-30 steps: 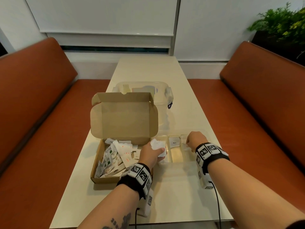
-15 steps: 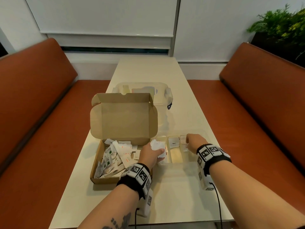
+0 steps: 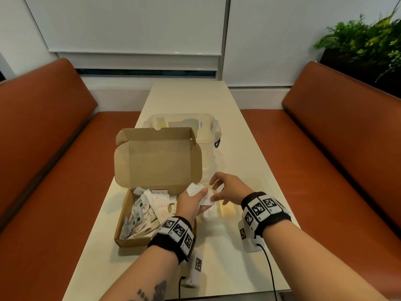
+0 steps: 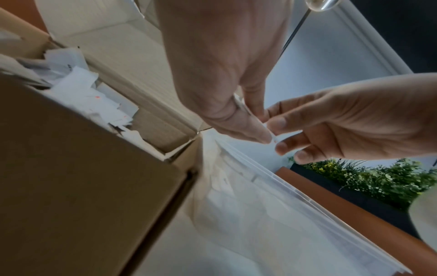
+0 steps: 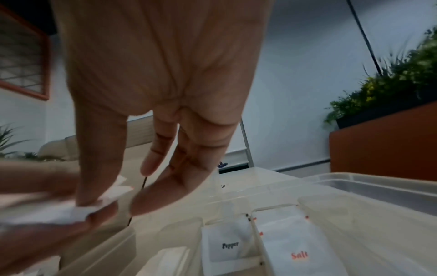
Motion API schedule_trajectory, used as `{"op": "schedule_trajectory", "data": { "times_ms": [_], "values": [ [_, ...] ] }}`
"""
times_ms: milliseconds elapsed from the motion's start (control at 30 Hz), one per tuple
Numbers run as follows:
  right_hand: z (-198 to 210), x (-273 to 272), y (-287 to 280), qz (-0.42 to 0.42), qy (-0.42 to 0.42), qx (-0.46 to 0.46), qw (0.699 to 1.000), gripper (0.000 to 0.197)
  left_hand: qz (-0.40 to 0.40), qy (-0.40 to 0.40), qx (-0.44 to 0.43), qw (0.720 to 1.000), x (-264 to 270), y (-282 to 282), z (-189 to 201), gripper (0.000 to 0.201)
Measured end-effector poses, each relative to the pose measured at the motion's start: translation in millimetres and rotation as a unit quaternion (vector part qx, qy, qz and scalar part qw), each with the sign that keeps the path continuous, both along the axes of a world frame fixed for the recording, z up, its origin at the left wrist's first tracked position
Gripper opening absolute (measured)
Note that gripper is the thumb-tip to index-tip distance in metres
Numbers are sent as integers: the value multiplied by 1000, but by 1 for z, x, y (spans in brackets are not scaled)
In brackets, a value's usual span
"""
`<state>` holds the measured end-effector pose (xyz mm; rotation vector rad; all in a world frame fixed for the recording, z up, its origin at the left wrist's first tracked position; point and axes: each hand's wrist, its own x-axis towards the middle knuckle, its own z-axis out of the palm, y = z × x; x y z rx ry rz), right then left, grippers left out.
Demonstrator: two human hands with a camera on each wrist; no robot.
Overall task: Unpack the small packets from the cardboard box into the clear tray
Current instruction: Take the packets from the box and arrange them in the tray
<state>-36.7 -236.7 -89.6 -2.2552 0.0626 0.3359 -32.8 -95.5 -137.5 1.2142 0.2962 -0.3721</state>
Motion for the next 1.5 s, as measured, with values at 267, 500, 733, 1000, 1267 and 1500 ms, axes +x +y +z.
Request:
{"op": "schedule_trajectory", "data": {
  "times_ms": [267,500,733,1000,1267,1500],
  "values": [
    [-6,-4,-10,-46,-5,33,998,15,-6,0,-17,1000,-4,-1,2,37],
    [-5,-6,-17,-45,18,43,998,30,-13,-17,-18,1000,-6,-5,2,47],
    [-9,-1,-21,-133,-73,105,983,12,-82,-14,1,997,-7,-6,4,39],
    [-1,0,-23,-75,-53,92,992,8,-35,-35,7,999,-4,-8,6,25],
    [-5,-2,-22,-72,8,79,994,10,-12,-44,15,999,-5,-12,6,56],
    [10,11,-57,-121,-43,-185,974,10,-41,-14,49,998,-8,-4,-1,58]
  ]
}}
